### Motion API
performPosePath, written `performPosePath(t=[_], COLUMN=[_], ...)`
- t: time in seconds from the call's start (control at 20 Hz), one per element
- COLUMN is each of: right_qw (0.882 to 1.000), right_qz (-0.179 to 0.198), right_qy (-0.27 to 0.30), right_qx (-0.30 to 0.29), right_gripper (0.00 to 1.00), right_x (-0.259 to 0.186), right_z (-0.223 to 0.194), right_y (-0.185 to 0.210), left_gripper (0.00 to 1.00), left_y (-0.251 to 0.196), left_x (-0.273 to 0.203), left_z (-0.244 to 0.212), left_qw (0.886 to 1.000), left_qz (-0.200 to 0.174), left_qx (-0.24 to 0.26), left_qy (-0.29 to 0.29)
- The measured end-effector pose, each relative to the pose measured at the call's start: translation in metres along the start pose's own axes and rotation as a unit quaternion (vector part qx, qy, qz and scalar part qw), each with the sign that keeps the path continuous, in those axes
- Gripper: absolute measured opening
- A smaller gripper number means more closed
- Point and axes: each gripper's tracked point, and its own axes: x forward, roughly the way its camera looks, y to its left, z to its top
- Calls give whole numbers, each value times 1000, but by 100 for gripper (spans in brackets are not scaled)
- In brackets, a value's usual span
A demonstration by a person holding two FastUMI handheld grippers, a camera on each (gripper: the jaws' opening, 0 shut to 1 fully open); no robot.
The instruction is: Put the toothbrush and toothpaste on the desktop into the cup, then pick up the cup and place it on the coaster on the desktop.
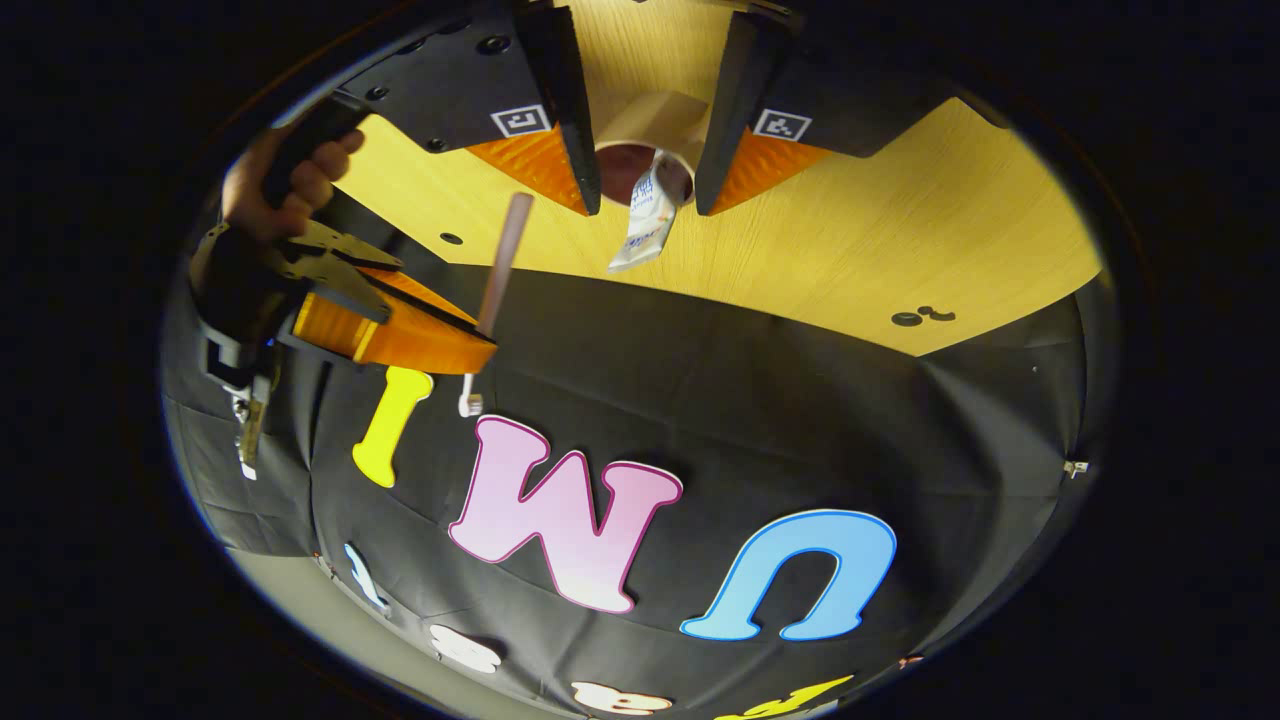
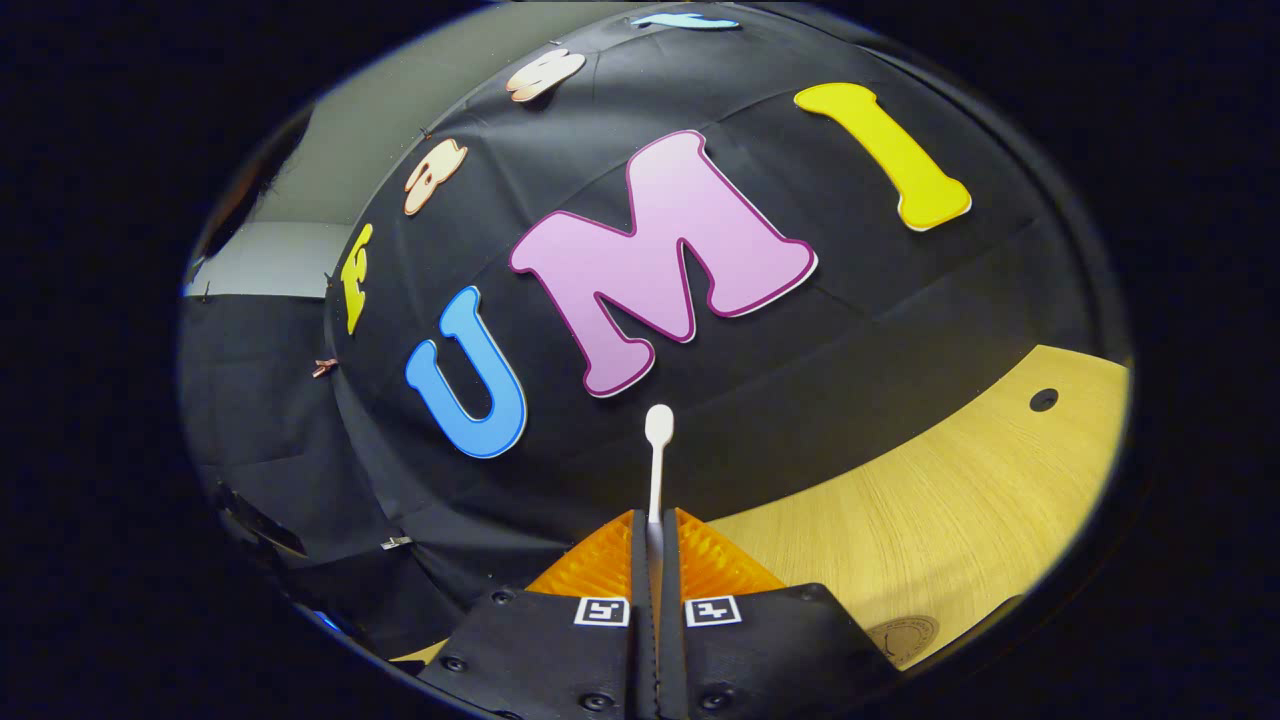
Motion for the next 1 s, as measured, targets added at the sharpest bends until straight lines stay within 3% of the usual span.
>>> performPosePath(t=[0.25, 0.7, 1.0], right_qw=[1000, 995, 992], right_qz=[5, 12, 19], right_qy=[20, 72, 106], right_qx=[-10, -74, -66], right_gripper=[6, 6, 15], right_x=[17, 17, 3], right_z=[-33, -88, -112], right_y=[1, -4, -4], left_gripper=[59, 59, 59], left_y=[15, 44, 52], left_x=[-27, -44, -40], left_z=[-2, -14, -26], left_qw=[1000, 999, 997], left_qz=[17, 50, 55], left_qx=[-16, 17, 34], left_qy=[4, 12, 35])
